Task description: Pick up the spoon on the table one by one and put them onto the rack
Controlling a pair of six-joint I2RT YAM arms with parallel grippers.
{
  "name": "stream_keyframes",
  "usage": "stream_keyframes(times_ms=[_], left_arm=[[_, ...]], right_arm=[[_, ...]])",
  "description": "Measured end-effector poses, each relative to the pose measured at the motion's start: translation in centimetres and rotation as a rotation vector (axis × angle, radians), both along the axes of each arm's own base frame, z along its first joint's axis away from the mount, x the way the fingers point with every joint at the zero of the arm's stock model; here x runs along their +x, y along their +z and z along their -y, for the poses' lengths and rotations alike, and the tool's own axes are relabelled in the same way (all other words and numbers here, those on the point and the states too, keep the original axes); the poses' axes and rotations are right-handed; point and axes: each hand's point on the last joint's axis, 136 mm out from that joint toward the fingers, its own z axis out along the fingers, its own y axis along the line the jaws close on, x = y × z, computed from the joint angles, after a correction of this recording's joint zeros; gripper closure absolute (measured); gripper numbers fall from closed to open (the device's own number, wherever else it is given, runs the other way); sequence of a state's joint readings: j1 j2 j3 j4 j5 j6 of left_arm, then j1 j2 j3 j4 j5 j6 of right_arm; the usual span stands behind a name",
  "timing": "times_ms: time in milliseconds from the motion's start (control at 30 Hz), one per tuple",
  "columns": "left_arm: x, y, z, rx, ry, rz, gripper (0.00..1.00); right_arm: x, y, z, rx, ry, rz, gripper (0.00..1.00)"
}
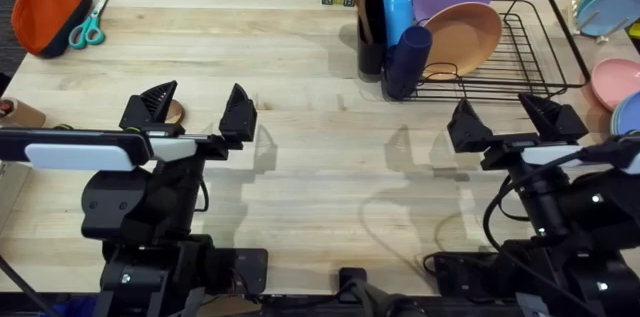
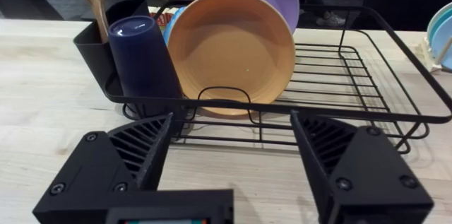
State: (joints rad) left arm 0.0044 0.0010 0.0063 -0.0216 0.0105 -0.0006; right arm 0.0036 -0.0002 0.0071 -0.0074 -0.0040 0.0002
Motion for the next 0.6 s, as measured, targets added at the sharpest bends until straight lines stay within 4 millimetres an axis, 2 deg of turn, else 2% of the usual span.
stream_keyframes(times_ms=[500, 600], left_arm=[[0.0, 0.09, 0.0, -0.001, 0.0, 0.003, 0.008], [-0.12, -0.4, 0.0, -0.021, 0.001, -0.032, 0.008]], right_arm=[[0.0, 0.03, 0.26, -0.001, -0.015, 0.0, 0.005], [0.01, 0.08, 0.35, -0.002, -0.02, 0.002, 0.005]])
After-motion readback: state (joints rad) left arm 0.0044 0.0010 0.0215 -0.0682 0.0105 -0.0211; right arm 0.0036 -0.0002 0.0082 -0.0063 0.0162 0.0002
